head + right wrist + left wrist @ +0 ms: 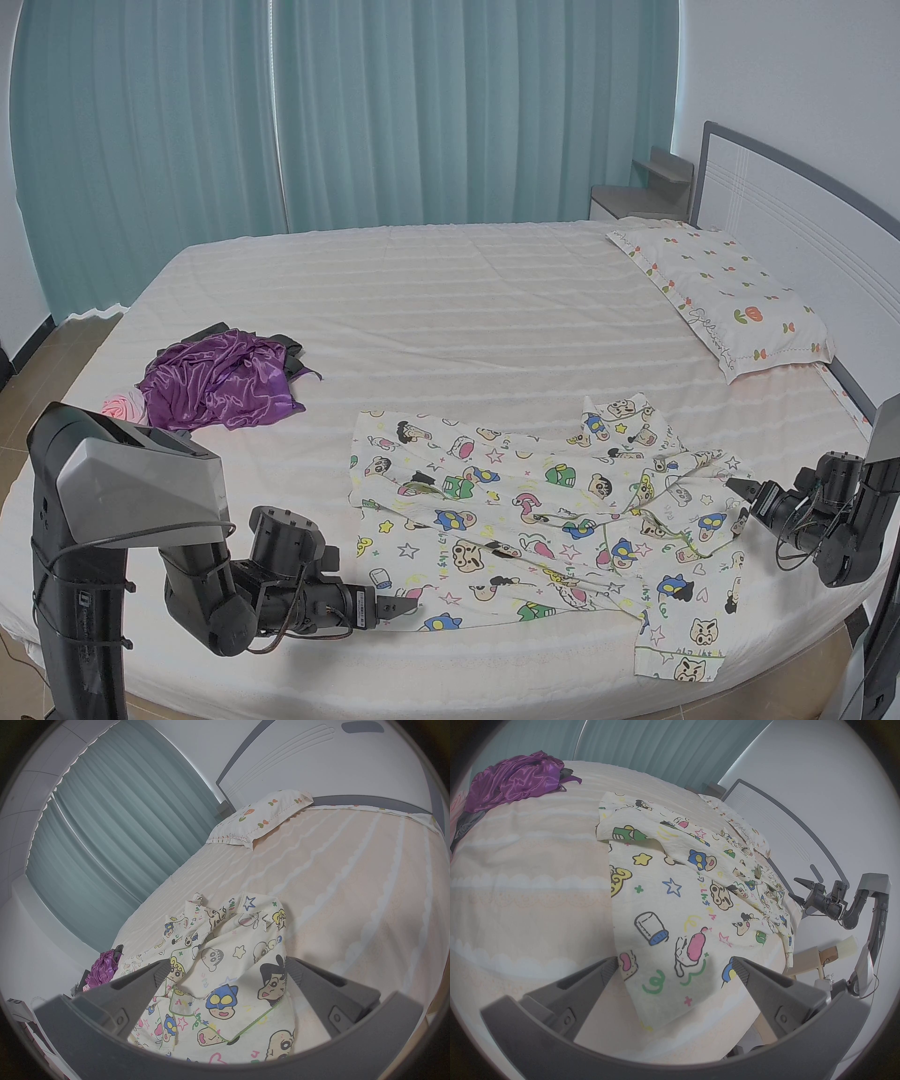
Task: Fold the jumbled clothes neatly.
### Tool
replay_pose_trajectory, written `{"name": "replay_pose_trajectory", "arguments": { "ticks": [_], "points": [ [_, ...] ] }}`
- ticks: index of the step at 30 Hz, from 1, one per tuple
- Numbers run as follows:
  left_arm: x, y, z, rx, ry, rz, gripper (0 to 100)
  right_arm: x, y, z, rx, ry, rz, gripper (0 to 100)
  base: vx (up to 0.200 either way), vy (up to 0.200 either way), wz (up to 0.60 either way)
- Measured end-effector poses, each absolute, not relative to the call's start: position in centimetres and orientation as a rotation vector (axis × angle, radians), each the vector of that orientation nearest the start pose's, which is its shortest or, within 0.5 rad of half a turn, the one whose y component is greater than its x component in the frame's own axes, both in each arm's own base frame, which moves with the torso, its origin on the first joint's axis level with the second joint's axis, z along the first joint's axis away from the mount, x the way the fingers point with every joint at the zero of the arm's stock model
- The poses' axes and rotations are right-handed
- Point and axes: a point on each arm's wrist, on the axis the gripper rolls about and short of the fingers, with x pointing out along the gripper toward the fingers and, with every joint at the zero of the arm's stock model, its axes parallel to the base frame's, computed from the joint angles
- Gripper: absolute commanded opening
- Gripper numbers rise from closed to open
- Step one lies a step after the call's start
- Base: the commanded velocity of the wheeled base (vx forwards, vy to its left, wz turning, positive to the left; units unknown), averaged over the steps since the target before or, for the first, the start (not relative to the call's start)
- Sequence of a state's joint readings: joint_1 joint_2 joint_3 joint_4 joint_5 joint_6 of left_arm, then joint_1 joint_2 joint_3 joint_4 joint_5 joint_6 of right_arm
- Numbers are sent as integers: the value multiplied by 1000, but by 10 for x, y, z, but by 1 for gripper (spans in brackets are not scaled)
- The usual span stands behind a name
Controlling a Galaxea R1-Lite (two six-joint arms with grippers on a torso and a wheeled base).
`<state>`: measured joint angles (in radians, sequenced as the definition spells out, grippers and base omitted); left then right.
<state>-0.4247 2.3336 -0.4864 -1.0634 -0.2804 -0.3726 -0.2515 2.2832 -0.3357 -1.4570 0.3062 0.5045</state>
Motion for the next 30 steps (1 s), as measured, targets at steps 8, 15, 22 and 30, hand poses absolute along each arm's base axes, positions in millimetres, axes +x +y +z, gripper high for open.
{"name": "replay_pose_trajectory", "arguments": {
  "ticks": [8, 15, 22, 30],
  "points": [
    [283, -135, -42, -282, 878, -497, 0, 284, -66, -11, 630, 479, -67, 100, 0, 0, 0],
    [281, -131, -43, -279, 888, -484, 0, 284, -66, -12, 629, 480, -68, 100, 0, 0, 0],
    [277, -129, -35, -268, 863, -449, 0, 281, -63, -11, 626, 490, -59, 100, 0, 0, 0],
    [270, -126, -20, -271, 837, -455, 0, 260, -53, -6, 622, 551, -19, 100, 0, 0, 0]
  ]
}}
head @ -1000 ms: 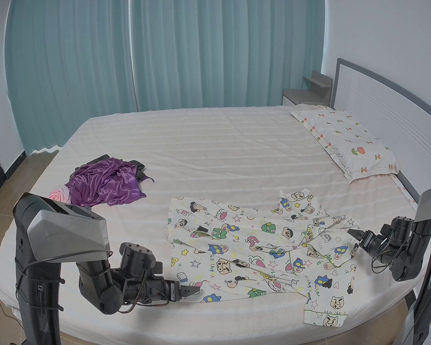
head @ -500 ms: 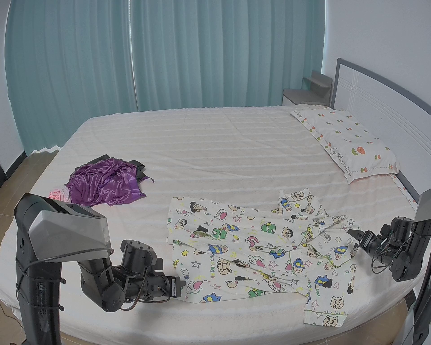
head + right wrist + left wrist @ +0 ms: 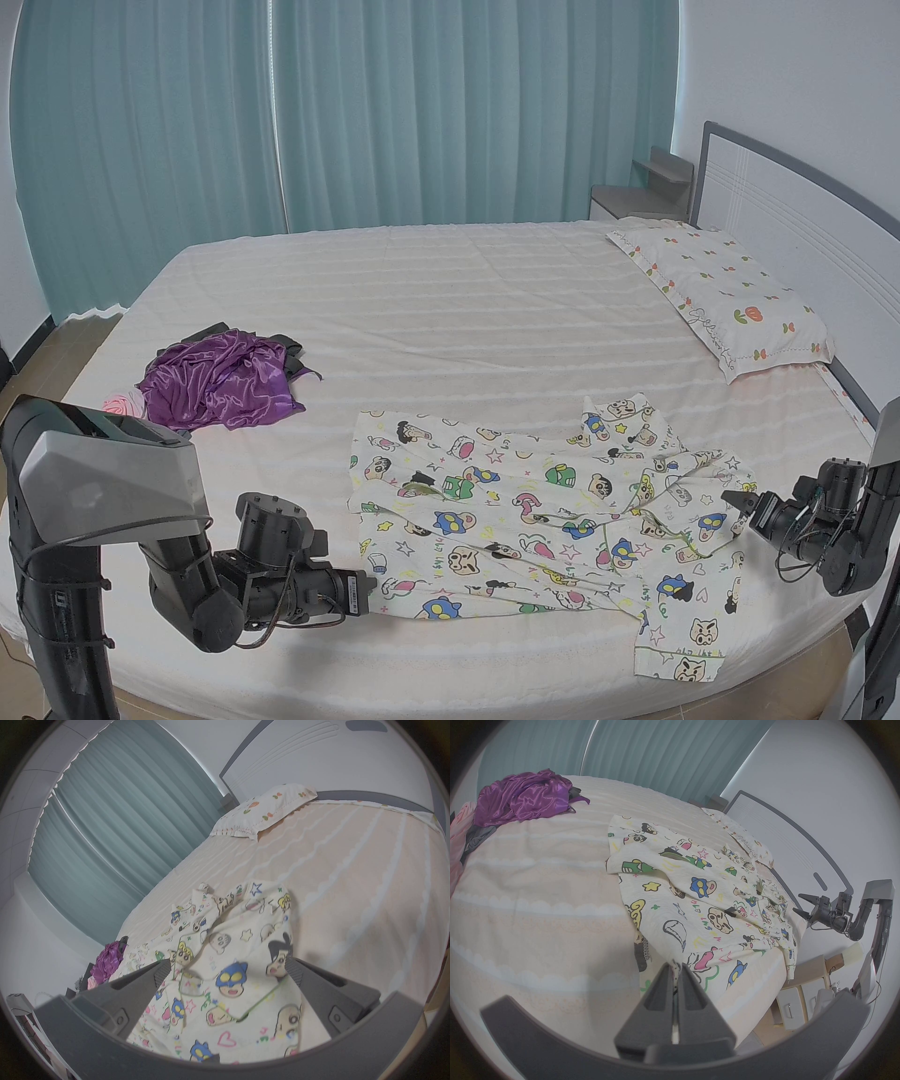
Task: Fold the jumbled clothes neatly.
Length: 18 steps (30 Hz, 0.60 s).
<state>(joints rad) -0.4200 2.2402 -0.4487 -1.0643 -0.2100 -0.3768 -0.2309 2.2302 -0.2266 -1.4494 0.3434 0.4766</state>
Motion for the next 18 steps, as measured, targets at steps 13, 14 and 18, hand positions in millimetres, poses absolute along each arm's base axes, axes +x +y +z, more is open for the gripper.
{"name": "replay_pose_trajectory", "arguments": {
  "ticks": [13, 14, 18],
  "points": [
    [259, -121, -7, -276, 823, -460, 0, 209, -42, -25, 429, 769, 94, 100, 0, 0, 0],
    [258, -121, -6, -276, 824, -460, 0, 208, -42, -29, 416, 786, 100, 100, 0, 0, 0],
    [254, -119, -5, -275, 827, -460, 0, 203, -40, -41, 372, 866, 127, 100, 0, 0, 0]
  ]
}}
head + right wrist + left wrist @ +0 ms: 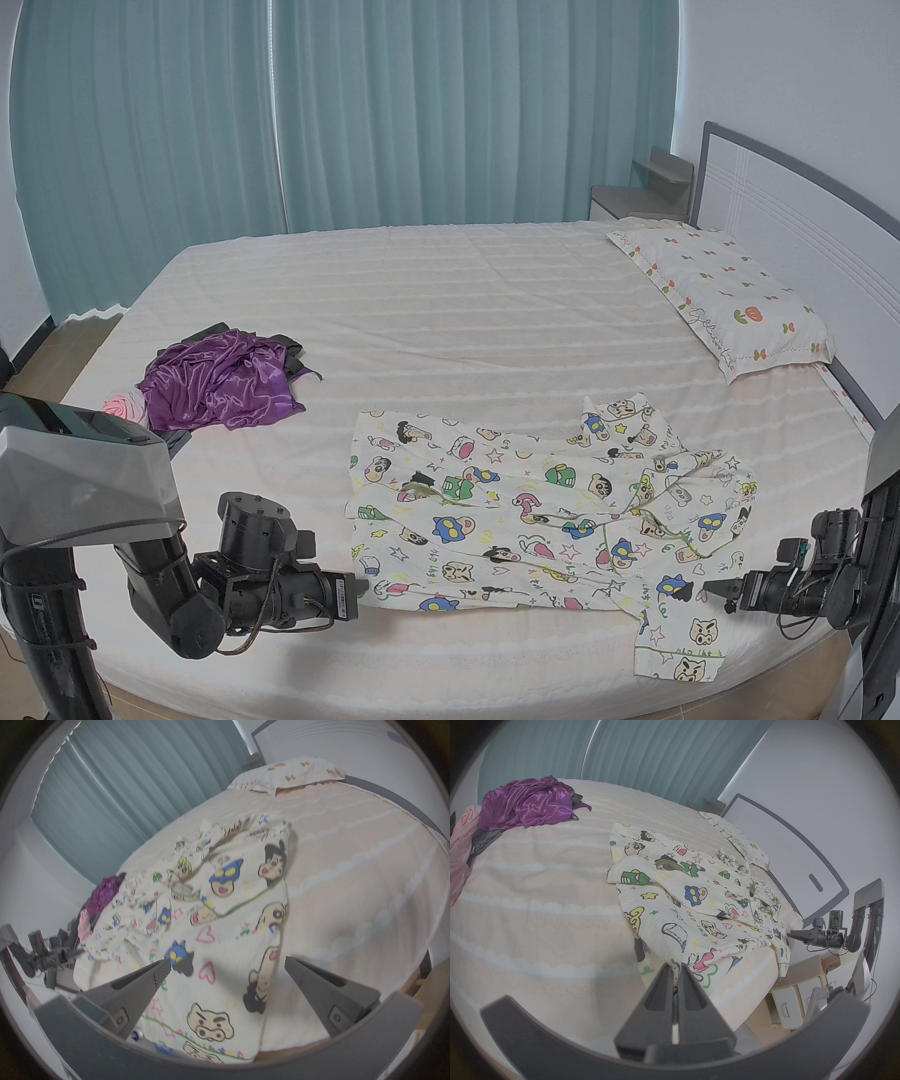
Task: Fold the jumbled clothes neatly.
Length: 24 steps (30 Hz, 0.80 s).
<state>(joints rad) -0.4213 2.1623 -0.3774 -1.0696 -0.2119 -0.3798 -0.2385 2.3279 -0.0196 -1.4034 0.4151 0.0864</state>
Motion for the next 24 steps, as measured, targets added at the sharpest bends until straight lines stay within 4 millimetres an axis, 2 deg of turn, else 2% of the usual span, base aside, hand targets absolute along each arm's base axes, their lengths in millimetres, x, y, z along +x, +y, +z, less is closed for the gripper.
{"name": "replay_pose_trajectory", "arguments": {
  "ticks": [9, 17, 24],
  "points": [
    [252, -118, -3, -277, 827, -462, 0, 186, -32, -52, 265, 1042, 226, 100, 0, 0, 0],
    [252, -118, -2, -276, 824, -462, 0, 174, -20, -45, 235, 1154, 294, 100, 0, 0, 0],
    [252, -119, -1, -277, 811, -464, 0, 175, -12, -42, 101, 1167, 252, 100, 0, 0, 0]
  ]
}}
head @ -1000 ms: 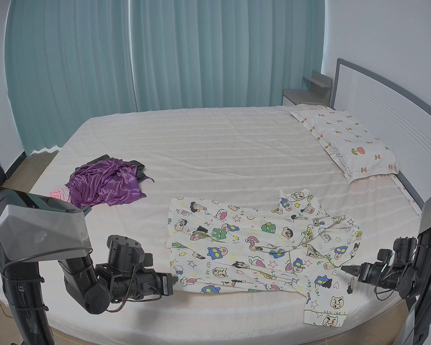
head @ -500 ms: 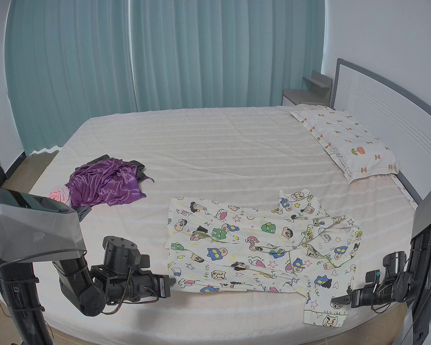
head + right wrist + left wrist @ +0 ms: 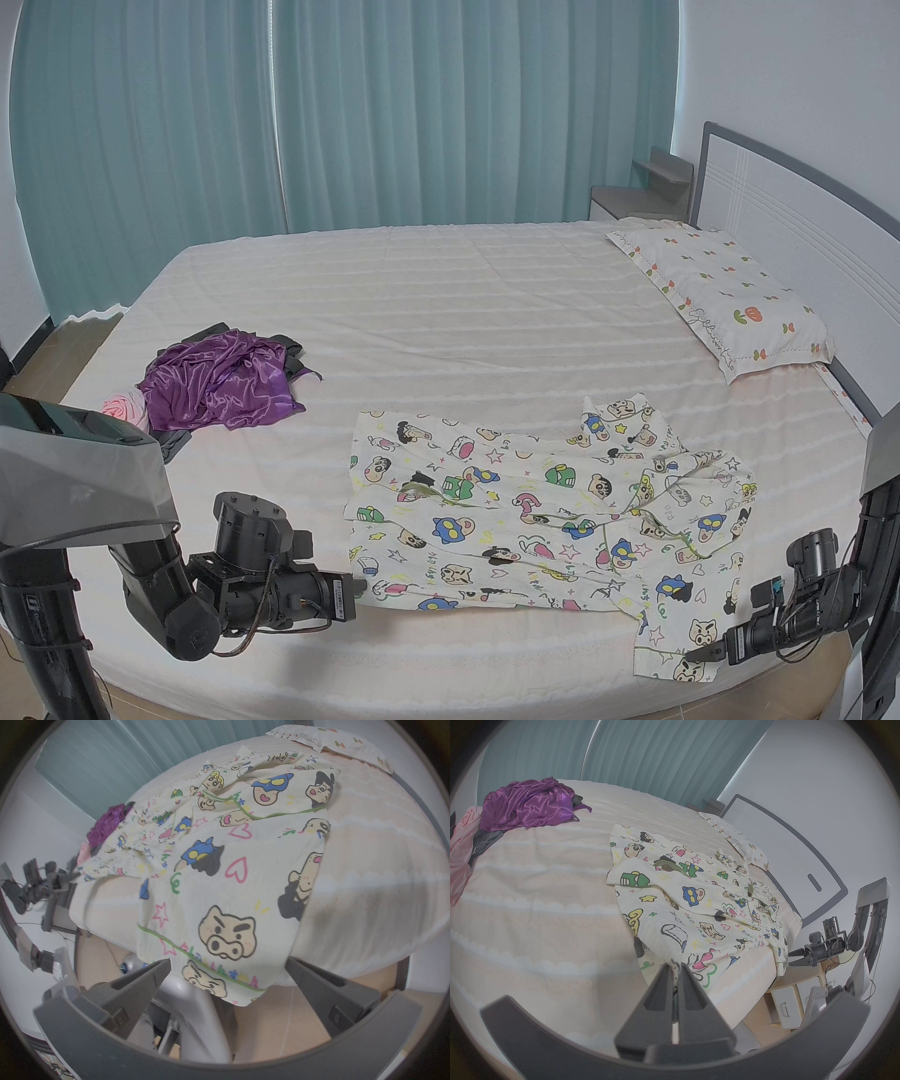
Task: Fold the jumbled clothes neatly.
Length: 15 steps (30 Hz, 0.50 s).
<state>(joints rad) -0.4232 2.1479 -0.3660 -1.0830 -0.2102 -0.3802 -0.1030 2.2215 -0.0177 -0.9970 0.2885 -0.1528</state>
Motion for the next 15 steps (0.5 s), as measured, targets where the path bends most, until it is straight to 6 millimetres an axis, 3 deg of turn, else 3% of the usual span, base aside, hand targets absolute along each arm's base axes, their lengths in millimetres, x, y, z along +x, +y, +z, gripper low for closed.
{"name": "replay_pose_trajectory", "arguments": {
  "ticks": [15],
  "points": [
    [251, -119, 0, -278, 798, -468, 0, 173, 3, -44, -12, 1216, 245, 100, 0, 0, 0]
  ]
}}
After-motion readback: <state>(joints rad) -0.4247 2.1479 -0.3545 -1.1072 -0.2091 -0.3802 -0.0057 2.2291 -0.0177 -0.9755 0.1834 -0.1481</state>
